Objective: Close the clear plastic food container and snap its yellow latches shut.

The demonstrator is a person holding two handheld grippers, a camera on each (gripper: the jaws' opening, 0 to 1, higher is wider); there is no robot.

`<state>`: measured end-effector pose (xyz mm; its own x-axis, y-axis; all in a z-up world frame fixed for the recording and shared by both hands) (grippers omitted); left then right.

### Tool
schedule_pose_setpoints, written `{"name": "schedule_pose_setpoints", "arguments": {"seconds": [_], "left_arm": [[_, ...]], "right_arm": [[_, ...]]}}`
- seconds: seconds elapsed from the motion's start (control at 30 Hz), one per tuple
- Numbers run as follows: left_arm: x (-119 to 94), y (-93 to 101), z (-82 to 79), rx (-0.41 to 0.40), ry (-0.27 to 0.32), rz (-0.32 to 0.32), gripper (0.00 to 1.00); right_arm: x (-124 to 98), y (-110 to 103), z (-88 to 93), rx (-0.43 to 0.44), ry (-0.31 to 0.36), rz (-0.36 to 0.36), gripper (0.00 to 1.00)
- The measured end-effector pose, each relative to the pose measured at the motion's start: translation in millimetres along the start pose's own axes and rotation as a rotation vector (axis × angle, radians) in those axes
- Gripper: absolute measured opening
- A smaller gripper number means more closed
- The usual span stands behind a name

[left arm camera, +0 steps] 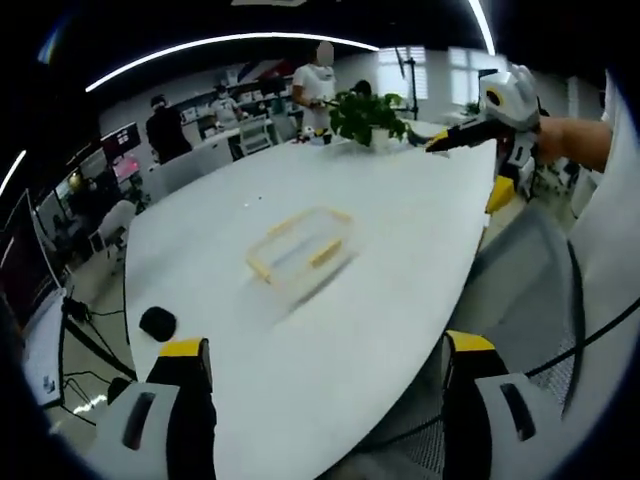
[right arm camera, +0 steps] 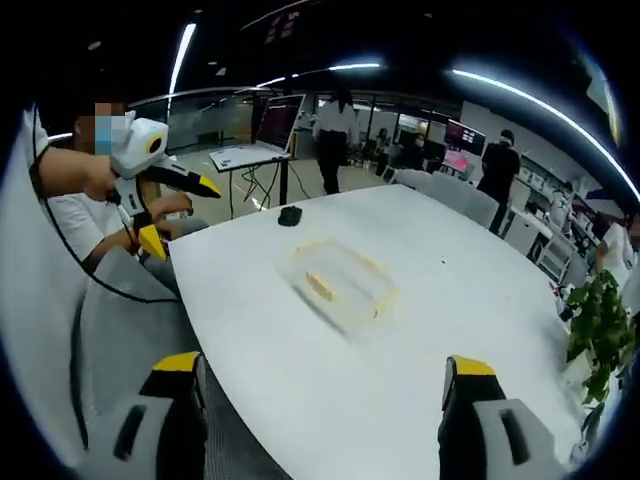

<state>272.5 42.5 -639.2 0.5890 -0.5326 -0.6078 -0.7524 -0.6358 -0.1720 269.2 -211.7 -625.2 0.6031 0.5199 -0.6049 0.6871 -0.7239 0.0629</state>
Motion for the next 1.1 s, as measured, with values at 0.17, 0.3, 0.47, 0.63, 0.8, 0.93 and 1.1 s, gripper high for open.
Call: {"name": "schedule_pose_setpoints", "arguments": {"seconds": [0.17, 0.3, 0.47, 0.63, 0.8, 0.93, 1.1], "left_arm": [[-6.8, 2.9, 1.3, 0.006, 0.002, -0.017, 0.94], [-10.4, 3.2, 3.3, -0.005, 0.003, -0.028, 0.94], [-12.5, 2.4, 2.7, -0.018, 0.012, -0.046, 0.94], [-12.7, 5.8, 4.9, -0.013, 0.008, -0.046, 0.93], [-13.2, 5.6, 8.0, -0.021, 0.003, -0.049, 0.94], [-13.8, 6.5, 8.5, -0.024, 0.0, -0.049, 0.93], [-13.6, 7.4, 9.8, -0.03, 0.0, -0.048, 0.93]], "right_arm": [[-7.6, 0.0, -0.4, 0.022, 0.011, 0.002, 0.99], [-11.8, 0.9, 0.6, 0.036, 0.014, 0.006, 0.99], [-13.0, -4.7, 2.5, 0.078, 0.02, -0.012, 0.99], [-13.0, -7.1, 5.3, 0.089, 0.022, -0.015, 0.99], [-12.9, -5.1, 14.3, 0.085, -0.004, -0.011, 0.99], [-13.8, -3.5, 17.7, 0.097, -0.008, -0.008, 0.99], [-13.2, -4.5, 20.7, 0.105, -0.016, -0.011, 0.99]]}}
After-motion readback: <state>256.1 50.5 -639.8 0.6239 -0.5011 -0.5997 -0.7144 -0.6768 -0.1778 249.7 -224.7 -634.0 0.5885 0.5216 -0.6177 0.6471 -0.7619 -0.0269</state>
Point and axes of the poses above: the point that each gripper's makers call its tool centre point, and the gripper's own axes: x roughly forward along the fingers, y roughly to its right, z roughly out of its underside, the point moved 1 cm from there along -x, roughly backward along the fingers, and after that the axes turned 7 degrees about x, right-handed, at the moved point
